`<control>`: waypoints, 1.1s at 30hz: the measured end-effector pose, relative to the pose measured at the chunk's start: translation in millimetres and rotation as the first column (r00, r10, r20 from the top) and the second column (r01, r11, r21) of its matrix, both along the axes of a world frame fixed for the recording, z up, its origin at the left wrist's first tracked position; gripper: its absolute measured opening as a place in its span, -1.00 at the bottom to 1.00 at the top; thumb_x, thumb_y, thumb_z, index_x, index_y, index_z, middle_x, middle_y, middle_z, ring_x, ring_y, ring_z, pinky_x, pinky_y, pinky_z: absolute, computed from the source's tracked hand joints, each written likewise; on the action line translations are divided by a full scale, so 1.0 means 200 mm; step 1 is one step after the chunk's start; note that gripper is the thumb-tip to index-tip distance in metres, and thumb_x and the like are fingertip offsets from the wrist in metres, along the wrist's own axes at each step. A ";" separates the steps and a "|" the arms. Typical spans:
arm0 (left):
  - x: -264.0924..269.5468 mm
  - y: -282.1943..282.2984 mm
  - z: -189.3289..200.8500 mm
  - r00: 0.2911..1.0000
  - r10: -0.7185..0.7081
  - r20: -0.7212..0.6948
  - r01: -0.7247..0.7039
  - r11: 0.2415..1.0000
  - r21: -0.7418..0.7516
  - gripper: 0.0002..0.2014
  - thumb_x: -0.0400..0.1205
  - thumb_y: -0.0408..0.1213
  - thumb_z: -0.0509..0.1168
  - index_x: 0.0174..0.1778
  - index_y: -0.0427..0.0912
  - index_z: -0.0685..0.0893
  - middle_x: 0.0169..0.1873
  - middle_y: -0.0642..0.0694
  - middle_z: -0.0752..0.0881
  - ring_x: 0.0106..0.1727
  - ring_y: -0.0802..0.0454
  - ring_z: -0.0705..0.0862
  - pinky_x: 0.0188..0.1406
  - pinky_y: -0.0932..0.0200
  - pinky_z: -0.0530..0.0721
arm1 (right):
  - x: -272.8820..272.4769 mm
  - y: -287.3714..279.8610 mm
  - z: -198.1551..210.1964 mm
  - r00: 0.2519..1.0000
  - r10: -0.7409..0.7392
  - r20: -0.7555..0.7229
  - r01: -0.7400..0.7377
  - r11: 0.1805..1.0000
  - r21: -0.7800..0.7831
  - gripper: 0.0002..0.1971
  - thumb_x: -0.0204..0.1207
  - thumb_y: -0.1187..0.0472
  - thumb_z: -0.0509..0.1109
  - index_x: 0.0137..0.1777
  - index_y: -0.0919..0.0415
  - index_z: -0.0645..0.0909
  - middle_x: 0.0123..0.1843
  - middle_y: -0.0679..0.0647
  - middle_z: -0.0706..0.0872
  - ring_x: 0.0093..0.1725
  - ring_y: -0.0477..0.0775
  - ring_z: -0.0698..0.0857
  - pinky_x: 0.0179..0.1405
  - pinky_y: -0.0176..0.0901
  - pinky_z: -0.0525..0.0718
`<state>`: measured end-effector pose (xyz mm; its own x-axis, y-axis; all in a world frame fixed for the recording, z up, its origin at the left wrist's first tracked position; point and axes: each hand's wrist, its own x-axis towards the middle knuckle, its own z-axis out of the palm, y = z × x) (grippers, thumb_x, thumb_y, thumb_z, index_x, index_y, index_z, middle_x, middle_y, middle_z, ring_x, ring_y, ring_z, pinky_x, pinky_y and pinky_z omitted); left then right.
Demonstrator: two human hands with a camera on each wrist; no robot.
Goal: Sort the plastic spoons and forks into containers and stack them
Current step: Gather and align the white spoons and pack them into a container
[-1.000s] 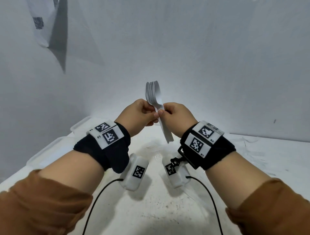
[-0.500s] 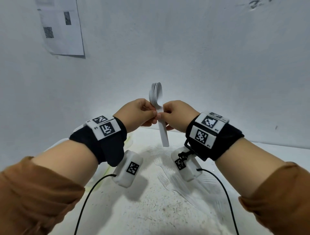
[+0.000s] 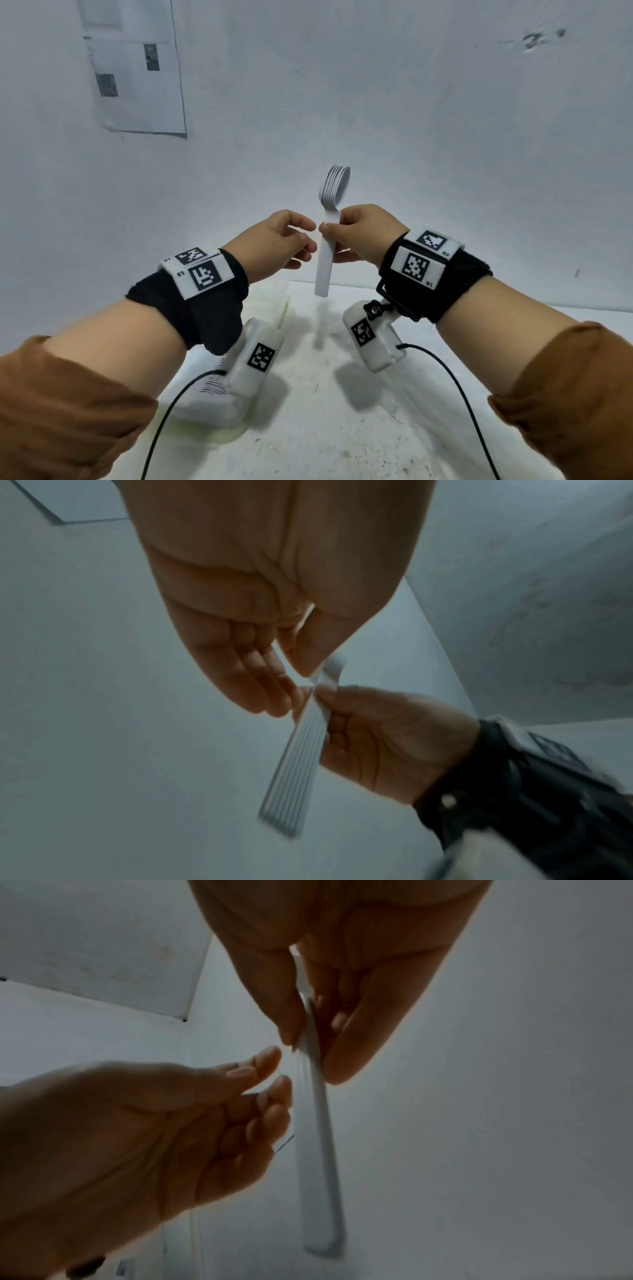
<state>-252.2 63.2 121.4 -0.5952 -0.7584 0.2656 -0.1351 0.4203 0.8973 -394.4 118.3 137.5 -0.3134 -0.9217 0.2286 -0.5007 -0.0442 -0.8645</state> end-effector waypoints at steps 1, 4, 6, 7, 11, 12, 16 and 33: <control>0.03 -0.03 -0.01 1.000 0.002 0.031 -0.002 1.000 -0.025 -0.87 0.69 -0.33 0.16 -0.07 0.03 0.50 -0.22 0.02 0.69 -0.13 0.05 0.67 0.03 0.13 0.66 | 0.03 -0.03 0.01 0.999 -0.010 0.052 0.011 1.000 -0.020 -0.79 0.58 0.27 0.34 0.02 0.47 0.62 -0.13 0.25 0.74 -0.06 0.20 0.78 0.01 0.00 0.77; 0.12 -0.13 -0.05 0.994 0.031 0.108 -0.019 0.994 -0.111 -0.89 0.62 -0.17 0.31 -0.09 0.10 0.48 -0.24 0.12 0.66 -0.13 0.07 0.67 0.04 0.10 0.67 | 0.13 -0.14 0.02 0.983 -0.028 0.182 0.039 0.998 -0.055 -0.85 0.58 0.29 0.34 -0.12 0.40 0.62 -0.21 0.21 0.72 -0.13 0.18 0.76 0.03 0.02 0.76; 0.17 -0.19 -0.06 0.987 0.068 0.149 -0.047 0.989 -0.143 -0.80 0.55 -0.10 0.39 -0.05 0.12 0.47 -0.21 0.15 0.64 -0.21 0.14 0.65 -0.07 0.18 0.65 | 0.19 -0.20 0.01 0.970 -0.042 0.238 0.058 0.996 -0.062 -0.85 0.57 0.31 0.34 -0.22 0.34 0.60 -0.26 0.19 0.69 -0.18 0.17 0.74 0.03 0.01 0.76; 0.20 -0.22 -0.06 0.983 0.081 0.164 -0.056 0.987 -0.152 -0.76 0.53 -0.08 0.41 -0.01 0.10 0.47 -0.20 0.15 0.63 -0.24 0.19 0.64 -0.15 0.24 0.61 | 0.23 -0.23 0.00 0.964 -0.051 0.262 0.070 0.995 -0.065 -0.84 0.57 0.31 0.33 -0.24 0.33 0.59 -0.26 0.19 0.69 -0.18 0.17 0.73 0.02 0.00 0.76; 0.31 -0.32 -0.07 0.970 0.122 0.209 -0.077 0.975 -0.210 -0.76 0.53 -0.10 0.43 -0.11 0.14 0.45 -0.25 0.17 0.61 -0.30 0.27 0.62 -0.38 0.37 0.45 | 0.34 -0.35 -0.04 0.932 -0.071 0.356 0.107 0.991 -0.083 -0.84 0.58 0.30 0.34 -0.24 0.30 0.61 -0.26 0.19 0.70 -0.19 0.16 0.75 0.01 -0.02 0.76; 0.34 -0.35 -0.07 0.967 0.132 0.218 -0.080 0.970 -0.230 -0.77 0.55 -0.11 0.41 -0.15 0.15 0.43 -0.29 0.16 0.62 -0.31 0.27 0.61 -0.41 0.39 0.44 | 0.37 -0.38 -0.05 0.921 -0.070 0.384 0.112 0.990 -0.088 -0.84 0.58 0.31 0.33 -0.23 0.30 0.61 -0.27 0.19 0.71 -0.20 0.15 0.76 0.02 -0.02 0.76; 0.44 -0.43 -0.07 0.952 0.138 0.272 -0.063 0.962 -0.265 -0.83 0.60 -0.12 0.33 -0.14 0.12 0.42 -0.24 0.09 0.68 -0.26 0.17 0.64 -0.40 0.36 0.52 | 0.48 -0.46 -0.08 0.892 -0.065 0.447 0.121 0.988 -0.099 -0.85 0.57 0.29 0.35 -0.21 0.32 0.62 -0.29 0.19 0.72 -0.24 0.11 0.76 0.00 -0.07 0.75; 0.77 -0.70 -0.07 0.901 0.122 0.417 -0.009 0.965 -0.262 -0.87 0.65 -0.19 0.22 -0.15 0.13 0.43 -0.19 0.06 0.71 -0.04 -0.01 0.71 0.16 -0.02 0.65 | 0.77 -0.48 0.12 0.807 -0.119 -0.579 0.111 0.993 -0.048 -0.87 0.52 0.21 0.40 0.03 0.07 0.72 -0.27 -0.21 0.60 -0.34 -0.22 0.55 -0.33 -0.44 0.52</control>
<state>-97.8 -77.5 106.9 -0.6446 -0.7428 0.1812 -0.5155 0.5972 0.6145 -239.5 22.3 161.5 -0.2227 -0.8835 0.4121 -0.9107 0.0377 -0.4114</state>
